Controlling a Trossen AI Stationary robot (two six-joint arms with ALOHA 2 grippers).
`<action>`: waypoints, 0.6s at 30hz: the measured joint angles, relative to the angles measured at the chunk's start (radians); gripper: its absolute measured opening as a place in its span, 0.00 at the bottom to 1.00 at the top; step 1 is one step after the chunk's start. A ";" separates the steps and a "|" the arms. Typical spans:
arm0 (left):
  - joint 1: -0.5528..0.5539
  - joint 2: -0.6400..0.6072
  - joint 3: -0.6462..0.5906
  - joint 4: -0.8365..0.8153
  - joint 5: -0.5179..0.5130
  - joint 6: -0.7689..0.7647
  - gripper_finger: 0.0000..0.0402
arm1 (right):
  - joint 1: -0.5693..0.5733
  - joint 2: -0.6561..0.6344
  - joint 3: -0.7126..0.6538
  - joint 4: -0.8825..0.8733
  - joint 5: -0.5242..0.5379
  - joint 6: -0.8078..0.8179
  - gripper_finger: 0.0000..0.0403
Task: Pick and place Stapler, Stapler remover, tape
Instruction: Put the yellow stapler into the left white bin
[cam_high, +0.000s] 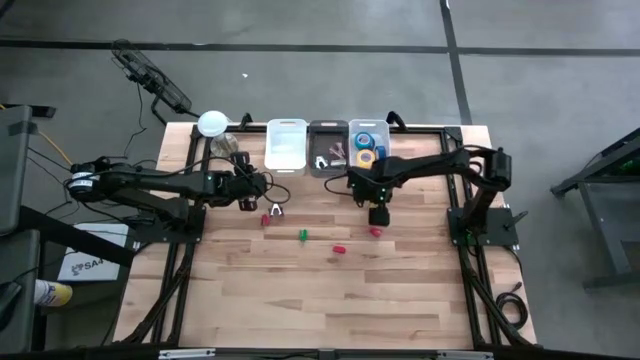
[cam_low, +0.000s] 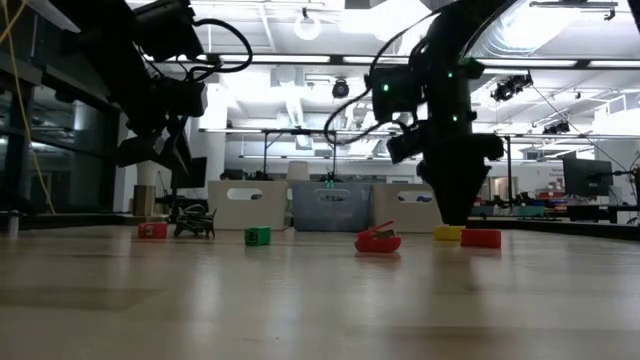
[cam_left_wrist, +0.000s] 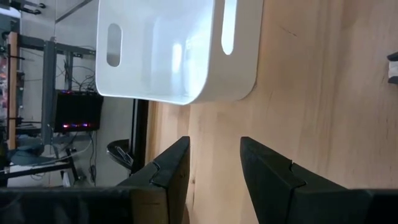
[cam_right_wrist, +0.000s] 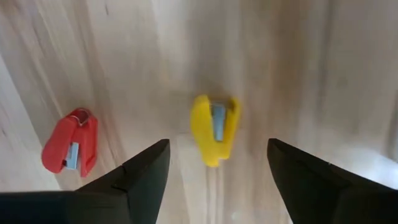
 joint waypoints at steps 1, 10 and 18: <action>0.000 0.000 0.000 0.000 0.000 0.000 0.34 | 0.002 0.011 0.000 0.001 -0.002 -0.009 0.66; 0.000 0.000 0.000 0.000 0.001 0.000 0.34 | 0.004 0.040 0.000 -0.004 -0.009 -0.029 0.64; 0.000 0.000 0.000 0.000 0.001 0.000 0.34 | 0.004 0.040 0.000 0.013 -0.002 -0.066 0.60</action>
